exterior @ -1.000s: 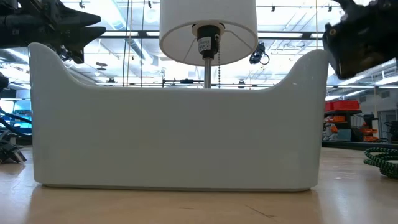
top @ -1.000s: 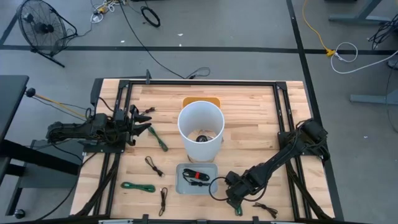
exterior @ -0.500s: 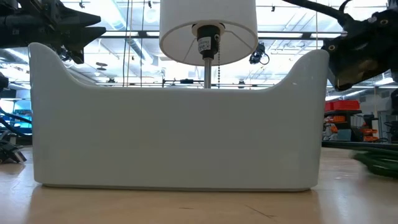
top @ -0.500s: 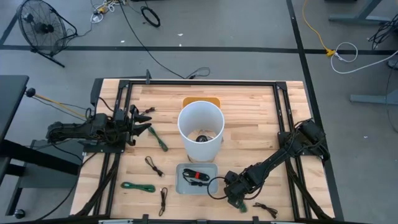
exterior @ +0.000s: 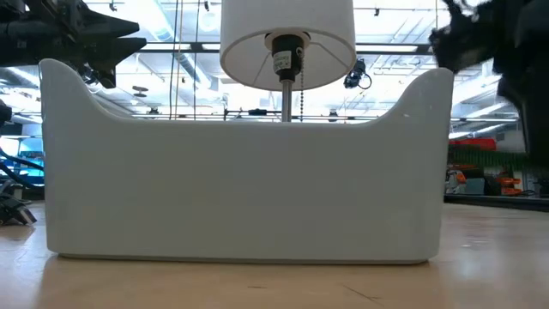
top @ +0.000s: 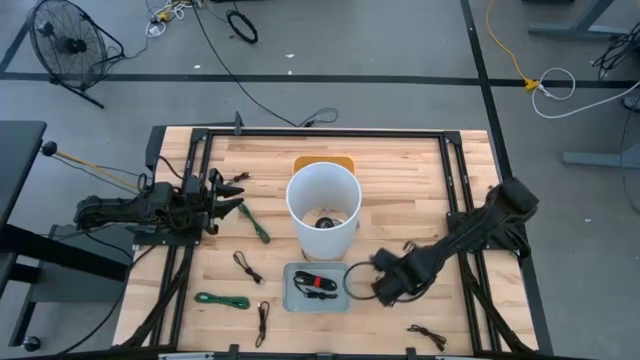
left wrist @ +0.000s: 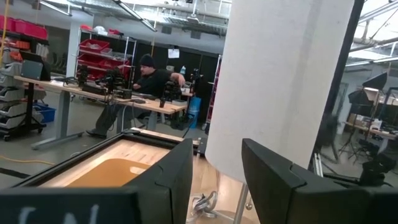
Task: Pick & Place USB Port
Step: Put the green charger cable into the yellow bin
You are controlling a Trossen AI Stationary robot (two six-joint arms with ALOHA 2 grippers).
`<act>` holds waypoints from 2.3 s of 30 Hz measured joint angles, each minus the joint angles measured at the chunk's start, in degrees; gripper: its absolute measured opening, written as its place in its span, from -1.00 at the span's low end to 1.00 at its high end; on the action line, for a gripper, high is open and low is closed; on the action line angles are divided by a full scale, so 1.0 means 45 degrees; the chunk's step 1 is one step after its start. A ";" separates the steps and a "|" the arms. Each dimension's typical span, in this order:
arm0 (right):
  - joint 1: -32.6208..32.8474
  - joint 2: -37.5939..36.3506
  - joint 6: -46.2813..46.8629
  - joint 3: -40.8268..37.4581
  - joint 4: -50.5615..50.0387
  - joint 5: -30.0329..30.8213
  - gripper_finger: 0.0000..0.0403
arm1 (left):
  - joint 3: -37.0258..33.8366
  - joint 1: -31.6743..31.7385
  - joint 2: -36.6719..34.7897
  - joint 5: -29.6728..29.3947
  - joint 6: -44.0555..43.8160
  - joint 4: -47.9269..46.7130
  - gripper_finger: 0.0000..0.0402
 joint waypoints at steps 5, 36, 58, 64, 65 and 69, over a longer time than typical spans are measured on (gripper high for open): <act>-0.0036 -0.2060 0.0923 -0.0003 -0.2155 0.1873 -0.99 | 0.0000 0.0000 0.0000 -0.0005 0.0013 -0.0020 -0.28; -0.6567 -0.8249 -0.8656 -0.0239 0.1515 0.9444 -1.00 | 0.0000 -0.0005 -0.0002 -0.0340 0.0044 -0.0063 -0.28; -1.1849 -0.4488 -1.3265 -0.3944 1.4459 -0.0529 -1.00 | -0.0002 -0.0003 -0.0002 -0.0476 0.0024 -0.0100 -0.28; -1.1849 -0.3312 -1.3566 -0.3949 1.4779 -0.0617 -1.00 | -0.0003 -0.0005 -0.0002 -0.0476 0.0036 -0.0164 -0.28; -1.1849 -0.3162 -1.3571 -0.3949 1.4879 -0.0676 -1.00 | -0.0004 -0.0004 -0.0004 -0.0477 0.0039 -0.0164 -0.28; -1.1849 -0.2772 -1.3576 -0.3949 1.5040 -0.0753 -1.00 | 0.0000 0.0000 -0.0001 -0.0476 0.0039 -0.0159 -0.28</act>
